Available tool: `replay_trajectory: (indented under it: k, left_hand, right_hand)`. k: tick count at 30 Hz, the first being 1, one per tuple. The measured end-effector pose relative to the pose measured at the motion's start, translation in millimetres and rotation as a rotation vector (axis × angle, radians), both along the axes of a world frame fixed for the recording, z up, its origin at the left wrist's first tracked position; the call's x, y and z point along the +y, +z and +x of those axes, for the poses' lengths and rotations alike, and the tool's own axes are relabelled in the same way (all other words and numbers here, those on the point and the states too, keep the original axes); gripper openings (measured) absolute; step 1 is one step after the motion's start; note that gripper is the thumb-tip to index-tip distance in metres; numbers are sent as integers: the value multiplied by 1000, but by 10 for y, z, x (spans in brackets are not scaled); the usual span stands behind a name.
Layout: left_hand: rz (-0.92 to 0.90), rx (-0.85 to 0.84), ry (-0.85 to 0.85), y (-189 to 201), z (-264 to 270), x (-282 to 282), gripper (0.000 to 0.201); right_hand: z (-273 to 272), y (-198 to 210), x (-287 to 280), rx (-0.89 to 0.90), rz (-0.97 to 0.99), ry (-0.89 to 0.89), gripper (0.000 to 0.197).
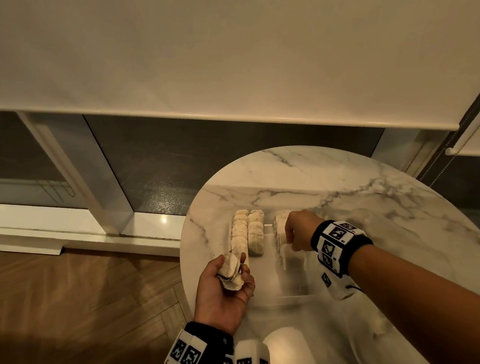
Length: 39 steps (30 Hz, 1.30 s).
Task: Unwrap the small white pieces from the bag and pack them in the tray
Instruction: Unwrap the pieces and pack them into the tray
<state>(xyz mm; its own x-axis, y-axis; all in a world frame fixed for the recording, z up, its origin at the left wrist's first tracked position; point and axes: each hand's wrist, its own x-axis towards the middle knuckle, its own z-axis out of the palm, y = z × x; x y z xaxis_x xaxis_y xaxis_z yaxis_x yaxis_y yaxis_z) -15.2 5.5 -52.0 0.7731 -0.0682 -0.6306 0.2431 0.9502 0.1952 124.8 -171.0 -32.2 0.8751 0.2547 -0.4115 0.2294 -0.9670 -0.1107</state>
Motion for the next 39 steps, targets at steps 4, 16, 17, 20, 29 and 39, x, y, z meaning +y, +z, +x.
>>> replay_trajectory:
  k: [4,16,17,20,29,39]
  left_hand:
    - [-2,1,6,10,-9,3,30]
    - [-8,-5,1,34,-18,8,30]
    - [-8,-6,-2,34,-18,9,30]
    - [-1,-11,-15,24,-19,20,33]
    - [63,-106,-81,83,2,-84,41]
    - [118,-196,-179,124,-55,-285,37]
  right_hand:
    - [50,-22,24,-27,-27,0,14]
    - [127,-38,85,-70,-61,-53,25]
    - [135,-23,73,-78,-42,-62,25]
    - [148,41,7,-119,105,-151,23]
    - [-564,388,27,-188,825,-252,5]
    - [-1257,280,-31,-154,1028,-279,19]
